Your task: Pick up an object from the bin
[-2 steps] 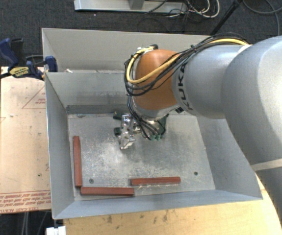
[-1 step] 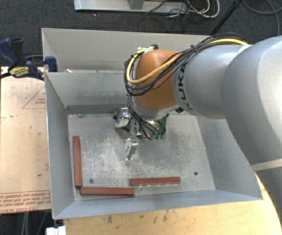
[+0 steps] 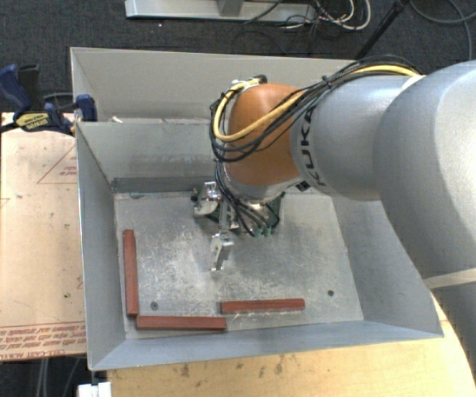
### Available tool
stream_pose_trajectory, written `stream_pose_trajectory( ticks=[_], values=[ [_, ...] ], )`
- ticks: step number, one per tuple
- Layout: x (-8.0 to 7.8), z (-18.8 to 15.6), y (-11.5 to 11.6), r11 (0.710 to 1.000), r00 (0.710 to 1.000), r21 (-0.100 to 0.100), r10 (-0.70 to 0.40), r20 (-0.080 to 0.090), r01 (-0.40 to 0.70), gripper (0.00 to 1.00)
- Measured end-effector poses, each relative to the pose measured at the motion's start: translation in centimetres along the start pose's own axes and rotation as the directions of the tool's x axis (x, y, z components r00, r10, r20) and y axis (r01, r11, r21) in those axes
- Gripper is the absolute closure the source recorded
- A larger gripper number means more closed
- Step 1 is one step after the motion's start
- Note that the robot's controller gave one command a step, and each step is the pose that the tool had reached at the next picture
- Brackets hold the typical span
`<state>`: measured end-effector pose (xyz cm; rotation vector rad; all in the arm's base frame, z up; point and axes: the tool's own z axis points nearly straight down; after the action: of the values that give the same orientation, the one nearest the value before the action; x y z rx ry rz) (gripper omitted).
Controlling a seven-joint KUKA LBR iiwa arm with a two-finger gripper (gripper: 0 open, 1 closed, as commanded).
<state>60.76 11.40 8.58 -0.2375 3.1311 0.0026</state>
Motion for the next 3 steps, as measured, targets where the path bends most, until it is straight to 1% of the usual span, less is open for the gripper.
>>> stream_pose_trajectory(
  ticks=[1, 2, 3],
  values=[
    [0.0, 0.0, -0.2, 1.000, 1.000, -0.001, -0.009, 0.000, 0.009, 0.00],
    [0.0, 0.1, -2.7, 0.995, 0.995, 0.002, -0.095, 0.000, 0.095, 0.00],
    [-2.9, 0.4, -7.1, 0.966, 0.966, 0.002, -0.258, 0.007, 0.258, 1.00]
  ],
)
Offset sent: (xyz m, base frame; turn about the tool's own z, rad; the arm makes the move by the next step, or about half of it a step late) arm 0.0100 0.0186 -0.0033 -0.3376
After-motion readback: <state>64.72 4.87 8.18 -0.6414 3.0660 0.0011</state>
